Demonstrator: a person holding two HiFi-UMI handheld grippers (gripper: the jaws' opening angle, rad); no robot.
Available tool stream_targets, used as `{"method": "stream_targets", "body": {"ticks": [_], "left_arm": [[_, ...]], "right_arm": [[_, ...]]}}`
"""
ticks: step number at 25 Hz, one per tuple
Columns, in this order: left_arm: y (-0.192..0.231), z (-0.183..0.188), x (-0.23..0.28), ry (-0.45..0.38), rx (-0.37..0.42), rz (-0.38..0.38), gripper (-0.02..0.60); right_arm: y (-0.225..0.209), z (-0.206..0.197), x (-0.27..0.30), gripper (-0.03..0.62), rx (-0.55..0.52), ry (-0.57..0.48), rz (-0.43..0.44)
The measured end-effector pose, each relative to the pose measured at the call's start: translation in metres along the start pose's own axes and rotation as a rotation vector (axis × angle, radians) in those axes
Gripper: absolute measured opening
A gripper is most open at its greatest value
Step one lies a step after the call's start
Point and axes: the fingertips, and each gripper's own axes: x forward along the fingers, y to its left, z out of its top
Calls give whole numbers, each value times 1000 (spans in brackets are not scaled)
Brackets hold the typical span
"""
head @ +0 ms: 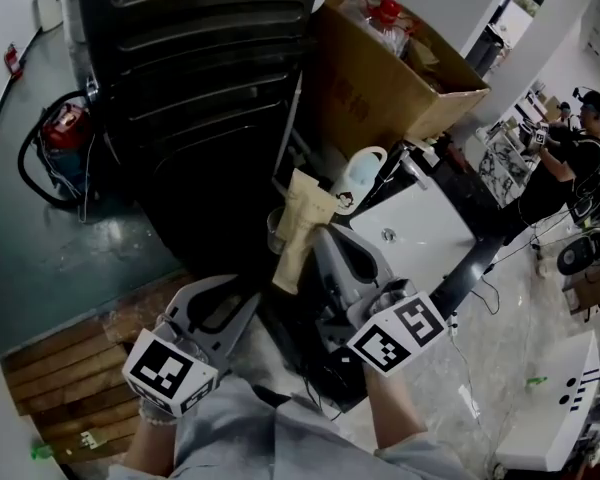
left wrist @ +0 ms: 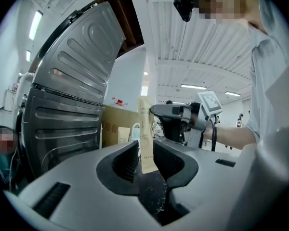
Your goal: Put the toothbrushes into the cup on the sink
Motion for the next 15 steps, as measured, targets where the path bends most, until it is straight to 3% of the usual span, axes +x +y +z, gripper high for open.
{"method": "stream_targets", "body": {"ticks": [3, 8, 15], "left_arm": [[2, 3, -5, -12, -9, 6, 97], [14, 8, -16, -32, -15, 73, 24], [25, 9, -27, -30, -29, 131, 11]], "right_arm": [[-12, 10, 6, -2, -18, -29, -22], [-29, 25, 20, -2, -43, -80, -39], [-53, 30, 43, -2, -75, -128, -53]]}}
